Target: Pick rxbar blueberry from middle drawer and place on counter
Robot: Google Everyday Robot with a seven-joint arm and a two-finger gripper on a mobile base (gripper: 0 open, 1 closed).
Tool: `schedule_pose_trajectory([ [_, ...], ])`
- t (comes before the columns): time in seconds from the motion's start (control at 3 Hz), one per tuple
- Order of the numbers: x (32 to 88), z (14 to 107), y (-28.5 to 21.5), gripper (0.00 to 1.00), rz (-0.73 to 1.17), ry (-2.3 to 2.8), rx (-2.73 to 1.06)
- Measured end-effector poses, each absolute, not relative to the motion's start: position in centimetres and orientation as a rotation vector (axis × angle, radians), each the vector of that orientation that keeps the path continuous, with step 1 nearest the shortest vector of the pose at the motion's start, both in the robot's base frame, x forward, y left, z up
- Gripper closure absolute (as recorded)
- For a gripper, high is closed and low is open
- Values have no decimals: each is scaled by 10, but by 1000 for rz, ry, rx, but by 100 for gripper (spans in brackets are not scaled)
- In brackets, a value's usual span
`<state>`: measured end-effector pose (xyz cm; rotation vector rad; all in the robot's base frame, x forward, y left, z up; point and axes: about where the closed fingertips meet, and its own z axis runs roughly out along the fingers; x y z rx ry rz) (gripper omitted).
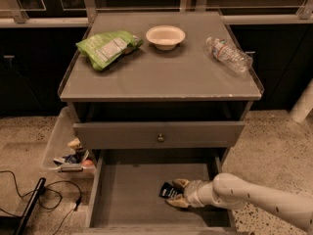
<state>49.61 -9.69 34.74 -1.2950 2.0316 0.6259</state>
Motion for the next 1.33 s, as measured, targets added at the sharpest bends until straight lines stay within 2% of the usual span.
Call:
schedule_pose_trajectory([
  [0.33,496,347,-97,86,626,2032,-1295],
  [0.67,496,347,-97,100,626,2032,-1295],
  [1.33,496,350,-97,100,626,2032,-1295],
])
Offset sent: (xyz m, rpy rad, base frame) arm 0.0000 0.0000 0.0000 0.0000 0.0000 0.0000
